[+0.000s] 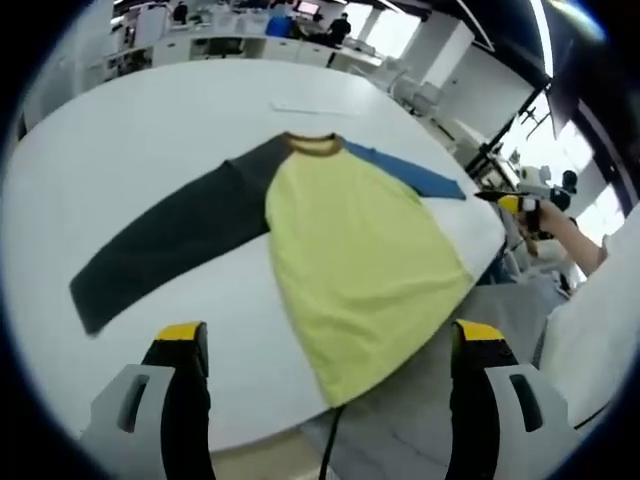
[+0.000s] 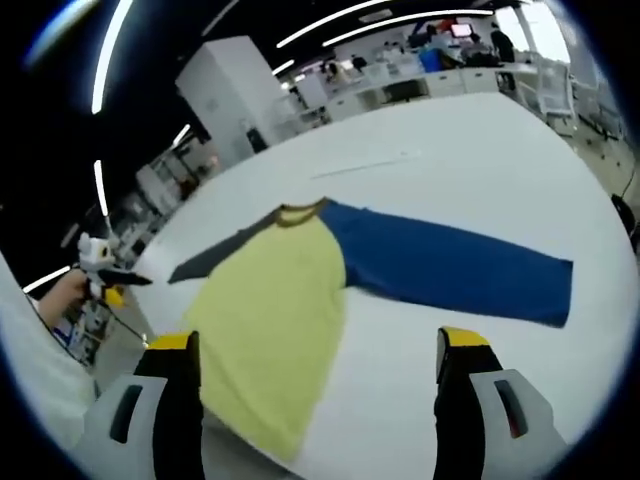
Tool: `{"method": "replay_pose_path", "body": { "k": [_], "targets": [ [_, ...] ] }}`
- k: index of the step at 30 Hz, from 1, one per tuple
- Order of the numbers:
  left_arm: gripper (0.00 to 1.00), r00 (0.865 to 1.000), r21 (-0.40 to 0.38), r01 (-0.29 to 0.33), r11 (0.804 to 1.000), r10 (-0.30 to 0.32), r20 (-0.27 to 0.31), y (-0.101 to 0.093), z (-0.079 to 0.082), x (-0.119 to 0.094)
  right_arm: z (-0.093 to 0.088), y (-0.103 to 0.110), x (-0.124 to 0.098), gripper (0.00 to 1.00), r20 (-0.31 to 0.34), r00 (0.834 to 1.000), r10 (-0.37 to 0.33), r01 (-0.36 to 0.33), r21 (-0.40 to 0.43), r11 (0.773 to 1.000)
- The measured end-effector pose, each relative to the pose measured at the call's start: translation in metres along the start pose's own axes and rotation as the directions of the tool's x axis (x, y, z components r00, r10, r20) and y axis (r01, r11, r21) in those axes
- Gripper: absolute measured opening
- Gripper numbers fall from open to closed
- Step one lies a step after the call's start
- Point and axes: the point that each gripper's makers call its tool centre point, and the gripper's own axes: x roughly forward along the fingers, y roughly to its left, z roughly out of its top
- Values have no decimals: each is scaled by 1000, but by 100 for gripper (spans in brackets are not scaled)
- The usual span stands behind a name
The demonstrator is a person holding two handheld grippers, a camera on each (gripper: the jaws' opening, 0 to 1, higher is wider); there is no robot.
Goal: Fold the garment on the visible template until the final outline fits inside the template.
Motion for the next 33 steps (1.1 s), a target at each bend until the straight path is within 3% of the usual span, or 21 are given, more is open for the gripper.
{"method": "replay_pose_path", "body": {
  "k": [14,33],
  "targets": [
    [98,1000,7,-6,1000,6,-22,-1,-1,6,0,-23,2,96,-12,1000,-19,19,15,1000],
    [97,999,-12,-13,1000,12,-34,-4,-5,17,6,-75,-5,89,7,995,-102,102,15,995]
  ]
}}
